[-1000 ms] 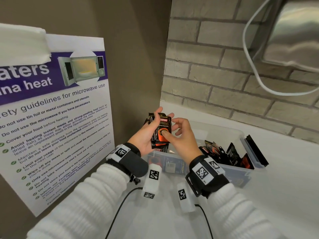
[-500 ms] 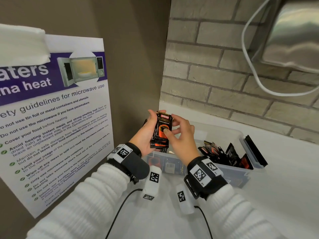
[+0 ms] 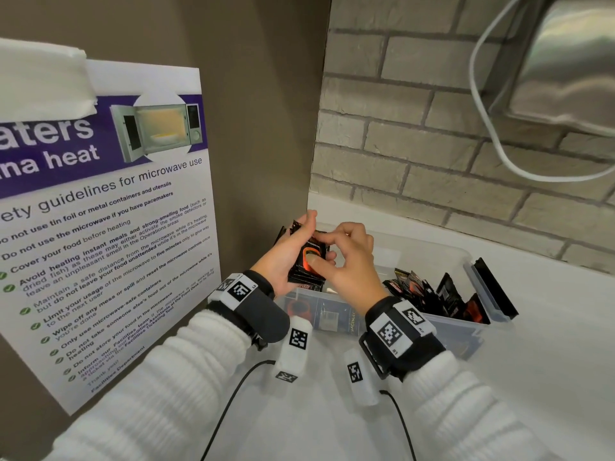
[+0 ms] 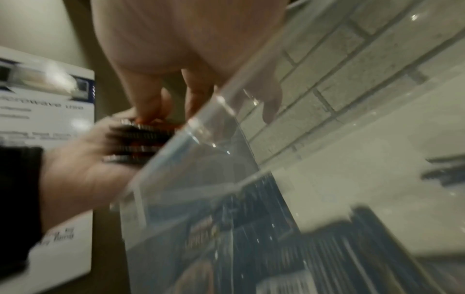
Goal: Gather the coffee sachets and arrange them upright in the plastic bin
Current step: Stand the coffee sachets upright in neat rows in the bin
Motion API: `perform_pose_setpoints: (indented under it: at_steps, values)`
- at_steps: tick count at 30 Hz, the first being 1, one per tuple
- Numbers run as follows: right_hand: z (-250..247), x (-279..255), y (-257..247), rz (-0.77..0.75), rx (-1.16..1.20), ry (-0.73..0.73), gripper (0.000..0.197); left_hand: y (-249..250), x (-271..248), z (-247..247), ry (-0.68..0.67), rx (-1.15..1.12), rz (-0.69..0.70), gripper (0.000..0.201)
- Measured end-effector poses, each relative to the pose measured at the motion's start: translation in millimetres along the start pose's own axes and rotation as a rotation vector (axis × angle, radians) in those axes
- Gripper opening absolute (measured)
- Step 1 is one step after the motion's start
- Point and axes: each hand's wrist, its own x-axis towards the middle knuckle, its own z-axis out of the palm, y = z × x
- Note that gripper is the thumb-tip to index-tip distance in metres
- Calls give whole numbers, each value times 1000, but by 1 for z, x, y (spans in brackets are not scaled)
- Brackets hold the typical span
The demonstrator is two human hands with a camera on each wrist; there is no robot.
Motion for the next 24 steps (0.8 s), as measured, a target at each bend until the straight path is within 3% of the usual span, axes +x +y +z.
perform_pose_setpoints:
  at_steps: [2,4,6,11,14,16,18,21,24]
  values:
    - [-12,1,-10,-15,-7,-121,66,0,1,-1,-14,-27,0,67]
    - [-23,4,-18,9,-65,-333,102,0,1,-1,-34,-20,-36,69]
    - [-27,9,-24,23,-211,-497,117,1,-2,2,-40,-17,-98,73]
    - [-24,15,-27,-44,-462,-411,90,3,-5,4,-7,60,-138,72]
    - [-20,15,-28,-68,-560,-464,112,2,-3,3,39,27,-145,95]
    - [-22,17,-31,-72,-550,-504,109,1,-4,3,30,20,-134,86]
    - [-34,22,-36,-61,-413,-580,94,1,-4,0,21,-28,-122,68]
    - [-63,34,-46,56,-294,-759,74,1,-3,-4,51,-232,-88,38]
    - [-79,54,-35,231,-525,-919,57,-2,2,-8,121,-431,10,36]
